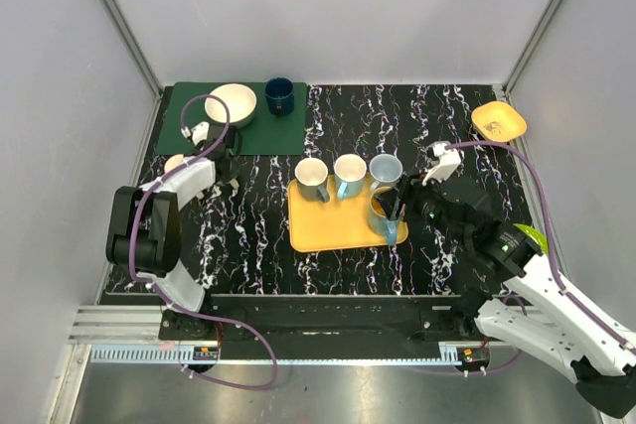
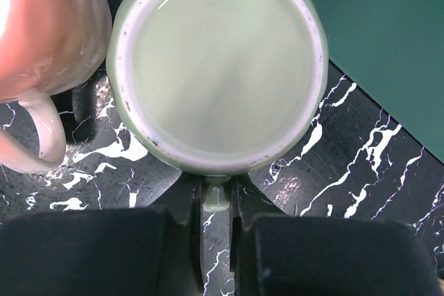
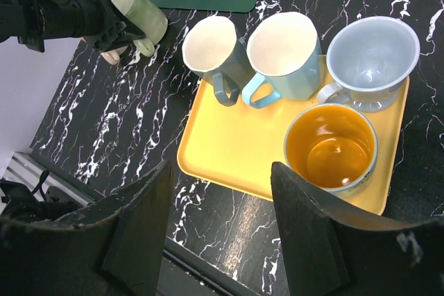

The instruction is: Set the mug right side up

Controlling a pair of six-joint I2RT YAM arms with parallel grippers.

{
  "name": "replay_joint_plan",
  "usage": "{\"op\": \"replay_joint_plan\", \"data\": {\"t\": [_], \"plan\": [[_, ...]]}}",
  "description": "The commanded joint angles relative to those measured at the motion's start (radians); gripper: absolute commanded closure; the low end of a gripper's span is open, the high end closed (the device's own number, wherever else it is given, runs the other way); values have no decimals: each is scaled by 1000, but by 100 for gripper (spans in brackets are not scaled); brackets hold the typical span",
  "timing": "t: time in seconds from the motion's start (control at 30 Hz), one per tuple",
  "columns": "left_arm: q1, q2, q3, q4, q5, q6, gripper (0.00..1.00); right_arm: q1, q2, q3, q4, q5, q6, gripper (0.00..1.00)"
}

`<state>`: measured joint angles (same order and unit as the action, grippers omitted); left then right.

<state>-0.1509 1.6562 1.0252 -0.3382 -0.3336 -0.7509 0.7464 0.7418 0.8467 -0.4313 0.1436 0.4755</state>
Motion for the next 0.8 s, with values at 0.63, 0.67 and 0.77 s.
{"op": "replay_joint_plan", "data": {"t": [0.63,0.67,0.77], "plan": [[11,-751,-287,457,651,-168,100,7,34,-3,404,-271,139,35],[10,-777,-307,511,713,-198,100,8,56,9,422,-368,155,34],[5,-845,-350,675,809,-321,100,8,146,83,515,-522,227,31]]}}
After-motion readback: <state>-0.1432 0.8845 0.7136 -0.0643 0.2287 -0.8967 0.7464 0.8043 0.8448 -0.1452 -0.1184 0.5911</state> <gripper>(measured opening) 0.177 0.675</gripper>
